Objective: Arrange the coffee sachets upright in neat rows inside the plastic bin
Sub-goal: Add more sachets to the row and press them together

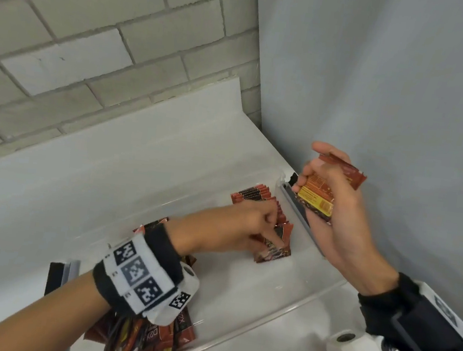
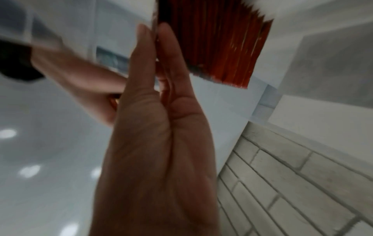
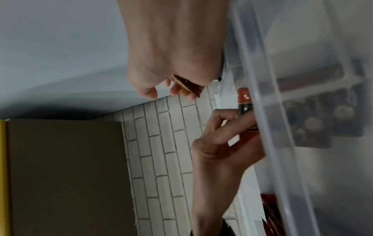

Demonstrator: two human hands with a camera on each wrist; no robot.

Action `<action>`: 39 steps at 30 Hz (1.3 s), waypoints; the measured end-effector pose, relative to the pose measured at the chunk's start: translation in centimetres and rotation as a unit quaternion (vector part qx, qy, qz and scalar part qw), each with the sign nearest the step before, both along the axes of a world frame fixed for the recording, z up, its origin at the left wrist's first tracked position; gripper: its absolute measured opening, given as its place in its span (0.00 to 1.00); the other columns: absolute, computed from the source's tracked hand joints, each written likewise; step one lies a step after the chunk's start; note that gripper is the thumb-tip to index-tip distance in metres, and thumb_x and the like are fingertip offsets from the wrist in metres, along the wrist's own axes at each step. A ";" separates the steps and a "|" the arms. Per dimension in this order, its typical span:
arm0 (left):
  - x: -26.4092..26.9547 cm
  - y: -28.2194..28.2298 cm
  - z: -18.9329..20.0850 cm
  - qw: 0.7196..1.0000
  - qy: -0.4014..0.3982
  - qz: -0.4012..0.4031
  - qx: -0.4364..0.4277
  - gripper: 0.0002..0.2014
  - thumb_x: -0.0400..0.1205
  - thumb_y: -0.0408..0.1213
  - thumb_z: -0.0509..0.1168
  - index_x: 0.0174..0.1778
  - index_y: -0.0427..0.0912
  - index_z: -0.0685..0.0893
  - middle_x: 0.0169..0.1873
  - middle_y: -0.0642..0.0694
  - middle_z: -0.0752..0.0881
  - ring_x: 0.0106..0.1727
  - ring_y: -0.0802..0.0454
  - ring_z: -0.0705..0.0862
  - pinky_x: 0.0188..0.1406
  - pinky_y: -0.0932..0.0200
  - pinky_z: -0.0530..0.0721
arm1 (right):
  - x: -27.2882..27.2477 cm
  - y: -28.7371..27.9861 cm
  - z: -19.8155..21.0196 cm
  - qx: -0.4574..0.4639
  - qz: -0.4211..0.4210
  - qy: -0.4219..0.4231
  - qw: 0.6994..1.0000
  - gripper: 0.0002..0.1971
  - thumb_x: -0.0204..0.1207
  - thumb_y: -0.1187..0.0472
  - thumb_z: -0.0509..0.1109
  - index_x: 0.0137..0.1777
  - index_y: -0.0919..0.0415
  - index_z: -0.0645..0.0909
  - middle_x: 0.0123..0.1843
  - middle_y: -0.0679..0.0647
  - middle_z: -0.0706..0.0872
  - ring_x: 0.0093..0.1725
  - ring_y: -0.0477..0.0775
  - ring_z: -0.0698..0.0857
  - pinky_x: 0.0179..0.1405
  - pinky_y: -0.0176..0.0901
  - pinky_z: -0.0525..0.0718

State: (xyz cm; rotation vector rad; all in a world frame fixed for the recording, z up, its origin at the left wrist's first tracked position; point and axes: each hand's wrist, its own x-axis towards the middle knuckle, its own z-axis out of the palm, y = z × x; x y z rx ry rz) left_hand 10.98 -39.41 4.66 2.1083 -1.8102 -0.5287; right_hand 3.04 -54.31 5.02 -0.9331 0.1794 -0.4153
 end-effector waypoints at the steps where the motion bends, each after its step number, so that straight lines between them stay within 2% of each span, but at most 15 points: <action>1: -0.2 -0.1 -0.7 1.000 -0.021 -0.016 -0.008 0.16 0.74 0.28 0.74 0.58 0.37 0.89 0.40 0.43 0.71 0.41 0.56 0.67 0.38 0.73 0.65 | 0.0 0.0 0.0 0.000 0.001 0.001 1.000 0.10 0.81 0.67 0.63 0.57 0.55 0.79 0.31 0.50 0.80 0.32 0.45 0.81 0.40 0.36 0.82; 4: -0.7 -0.2 -1.7 0.995 -0.093 -0.031 -0.030 0.14 0.74 0.27 0.73 0.56 0.37 0.90 0.37 0.43 0.72 0.34 0.52 0.70 0.26 0.57 0.72 | 0.1 0.0 -0.1 -0.001 0.001 0.002 1.000 0.10 0.81 0.67 0.63 0.58 0.55 0.79 0.32 0.50 0.80 0.33 0.45 0.82 0.40 0.37 0.83; 7: -1.0 0.0 -1.7 0.986 -0.157 -0.027 -0.054 0.09 0.75 0.30 0.74 0.51 0.39 0.90 0.35 0.47 0.68 0.33 0.53 0.67 0.19 0.58 0.70 | 0.0 0.0 0.0 0.003 0.008 0.004 1.000 0.09 0.81 0.66 0.63 0.58 0.55 0.79 0.33 0.51 0.80 0.34 0.46 0.82 0.40 0.38 0.83; 12: -0.8 -0.2 -2.1 0.973 -0.221 -0.031 -0.060 0.11 0.73 0.35 0.76 0.51 0.45 0.91 0.36 0.47 0.72 0.41 0.54 0.65 0.35 0.64 0.57 | 0.1 0.0 0.0 0.047 0.025 -0.002 0.999 0.09 0.80 0.65 0.63 0.58 0.58 0.79 0.36 0.54 0.79 0.34 0.49 0.80 0.39 0.39 0.83; 15: -0.7 -0.3 -2.4 0.972 -0.224 -0.040 -0.061 0.09 0.77 0.37 0.69 0.52 0.44 0.91 0.39 0.44 0.76 0.44 0.51 0.67 0.37 0.60 0.65 | 0.2 0.0 -0.2 0.083 0.043 -0.003 0.996 0.11 0.77 0.64 0.65 0.58 0.58 0.80 0.40 0.56 0.80 0.35 0.51 0.82 0.42 0.43 0.83; 18: -0.6 -0.3 -2.7 0.975 -0.213 -0.039 -0.047 0.12 0.77 0.39 0.71 0.56 0.45 0.89 0.46 0.42 0.78 0.50 0.47 0.71 0.42 0.53 0.77 | 0.1 -0.1 -0.3 0.097 0.057 0.000 0.994 0.15 0.73 0.64 0.64 0.60 0.58 0.80 0.45 0.56 0.79 0.37 0.52 0.84 0.43 0.43 0.85; 20: -0.5 -0.3 -2.8 0.976 -0.210 -0.034 -0.037 0.14 0.76 0.42 0.73 0.58 0.46 0.89 0.49 0.41 0.78 0.52 0.45 0.71 0.44 0.48 0.80 | 0.1 -0.1 -0.3 0.097 0.061 0.003 0.993 0.14 0.78 0.67 0.60 0.60 0.58 0.80 0.42 0.55 0.81 0.37 0.52 0.85 0.44 0.44 0.86; 22: -0.5 -0.3 -2.9 0.977 -0.207 -0.034 -0.038 0.15 0.76 0.45 0.73 0.58 0.45 0.89 0.48 0.42 0.77 0.51 0.47 0.68 0.43 0.49 0.79 | 0.0 -0.1 -0.3 0.089 0.062 0.015 0.994 0.14 0.82 0.68 0.55 0.60 0.58 0.79 0.37 0.55 0.85 0.38 0.52 0.86 0.50 0.47 0.85; 24: -0.6 -0.3 -2.9 0.980 -0.190 -0.041 -0.052 0.16 0.78 0.47 0.72 0.58 0.45 0.89 0.44 0.44 0.73 0.49 0.49 0.66 0.42 0.52 0.77 | 0.0 -0.1 -0.3 0.080 0.068 0.028 0.994 0.15 0.83 0.67 0.54 0.62 0.58 0.79 0.34 0.56 0.87 0.37 0.53 0.88 0.55 0.49 0.85; 27: -0.6 -0.2 -2.4 0.985 -0.148 -0.040 -0.077 0.16 0.81 0.47 0.67 0.60 0.44 0.88 0.43 0.48 0.65 0.48 0.51 0.65 0.46 0.57 0.72 | 0.0 -0.1 -0.2 0.068 0.072 0.035 0.994 0.15 0.84 0.68 0.54 0.62 0.57 0.78 0.35 0.57 0.88 0.38 0.54 0.89 0.55 0.49 0.87; 30: 0.0 0.1 -1.6 0.992 -0.090 0.001 -0.094 0.15 0.82 0.45 0.64 0.59 0.43 0.88 0.42 0.45 0.69 0.48 0.53 0.65 0.50 0.61 0.70 | 0.1 -0.1 -0.2 0.056 0.073 0.043 0.995 0.14 0.84 0.68 0.55 0.59 0.55 0.80 0.38 0.58 0.87 0.42 0.56 0.88 0.49 0.44 0.87; 32: 0.6 0.6 -0.7 0.994 -0.032 0.053 -0.091 0.14 0.82 0.41 0.61 0.57 0.41 0.87 0.43 0.45 0.71 0.47 0.57 0.65 0.50 0.69 0.68 | 0.1 -0.1 -0.3 0.042 0.072 0.049 0.995 0.14 0.83 0.68 0.58 0.57 0.53 0.83 0.42 0.56 0.86 0.47 0.56 0.87 0.47 0.41 0.87; 34: 1.1 1.1 0.4 0.988 0.008 0.130 -0.087 0.12 0.83 0.38 0.58 0.57 0.42 0.85 0.42 0.50 0.72 0.45 0.63 0.69 0.47 0.76 0.67 | 0.1 -0.1 -0.3 0.033 0.073 0.055 0.995 0.14 0.82 0.67 0.60 0.56 0.52 0.84 0.44 0.53 0.86 0.50 0.56 0.85 0.45 0.39 0.86; 36: 1.3 1.4 1.3 0.971 0.027 0.210 -0.113 0.11 0.85 0.38 0.56 0.57 0.44 0.82 0.44 0.55 0.76 0.45 0.64 0.76 0.44 0.75 0.71 | 0.1 -0.1 -0.3 0.028 0.080 0.056 0.995 0.13 0.82 0.67 0.62 0.57 0.52 0.84 0.46 0.53 0.86 0.49 0.53 0.85 0.44 0.37 0.85; 39: 1.1 1.3 2.5 0.942 0.099 0.278 -0.162 0.11 0.87 0.46 0.57 0.61 0.50 0.80 0.46 0.63 0.81 0.48 0.66 0.81 0.47 0.69 0.79 | 0.1 -0.1 -0.3 0.012 0.099 0.051 0.994 0.13 0.78 0.64 0.66 0.60 0.53 0.84 0.49 0.53 0.87 0.47 0.50 0.87 0.43 0.37 0.87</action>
